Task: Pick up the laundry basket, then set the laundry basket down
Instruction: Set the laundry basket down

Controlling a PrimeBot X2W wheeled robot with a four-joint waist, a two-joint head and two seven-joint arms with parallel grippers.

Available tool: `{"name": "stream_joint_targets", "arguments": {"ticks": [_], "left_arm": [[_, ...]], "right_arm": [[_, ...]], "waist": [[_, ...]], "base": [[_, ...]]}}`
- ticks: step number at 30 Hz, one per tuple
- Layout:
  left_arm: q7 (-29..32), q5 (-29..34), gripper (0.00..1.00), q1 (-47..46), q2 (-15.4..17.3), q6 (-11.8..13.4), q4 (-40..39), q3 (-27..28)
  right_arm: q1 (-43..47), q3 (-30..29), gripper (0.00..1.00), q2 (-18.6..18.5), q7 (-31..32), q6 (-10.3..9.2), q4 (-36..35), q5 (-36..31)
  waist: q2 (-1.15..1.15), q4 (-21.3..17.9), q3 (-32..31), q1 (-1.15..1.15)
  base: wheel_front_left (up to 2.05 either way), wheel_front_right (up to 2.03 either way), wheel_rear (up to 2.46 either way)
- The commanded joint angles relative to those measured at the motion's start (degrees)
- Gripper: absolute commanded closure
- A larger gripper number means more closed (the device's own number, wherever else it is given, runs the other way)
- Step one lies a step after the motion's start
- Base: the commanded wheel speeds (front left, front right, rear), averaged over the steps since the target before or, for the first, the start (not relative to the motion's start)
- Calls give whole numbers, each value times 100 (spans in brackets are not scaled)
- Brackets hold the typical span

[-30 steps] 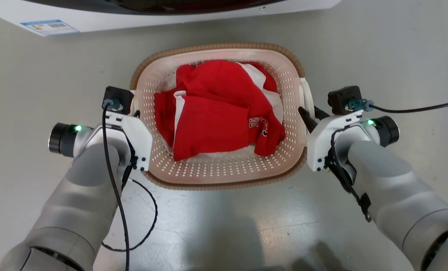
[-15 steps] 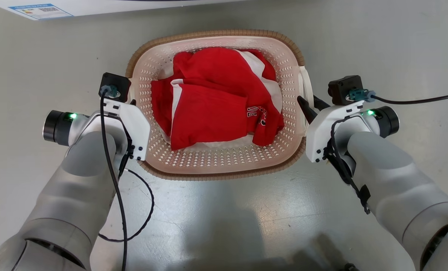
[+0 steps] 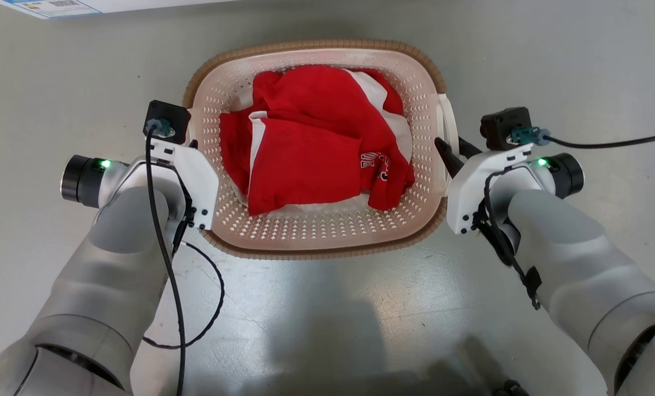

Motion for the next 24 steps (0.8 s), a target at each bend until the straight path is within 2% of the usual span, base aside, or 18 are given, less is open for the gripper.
{"name": "stream_joint_targets", "arguments": {"ticks": [1, 7, 8, 9, 10, 11, 12, 24], "left_arm": [[-26, 55, 100, -81, 107, -23, -41, -5], [34, 10, 100, -92, 123, 41, -38, -11], [33, -12, 87, -95, 123, 71, -38, 6], [22, -28, 87, -98, 122, 102, -38, 17], [20, -32, 87, -98, 119, 114, -38, 13], [52, -56, 87, -96, 117, 151, -37, 29], [70, -80, 0, -95, 115, 183, -37, 46], [67, -198, 0, -49, 116, 321, -35, 76]], "right_arm": [[102, 89, 100, 90, -19, 44, -20, -26], [89, 116, 100, 97, 17, 44, -22, 46], [93, 119, 100, 101, 53, 44, -14, 64], [89, 127, 100, 104, 68, 44, -5, 67], [85, 135, 62, 106, 66, 44, 4, 68], [83, 140, 51, 108, 56, 44, 16, 68], [81, 145, 0, 110, 46, 44, 32, 67], [39, 169, 0, 138, -78, 44, 155, 72]], "waist": [[0, -1, 6, 0], [0, -9, 27, 0], [0, -8, 31, 0], [0, -7, 34, 0], [0, -7, 37, 0], [0, -5, 39, 0], [0, -5, 41, 0], [0, -2, 42, 0]], "base": [[0, 0, 0], [0, 0, 0], [0, 0, 0], [0, 0, 0], [0, 0, 0], [0, 0, 0], [0, 0, 0], [0, 0, 0]]}}
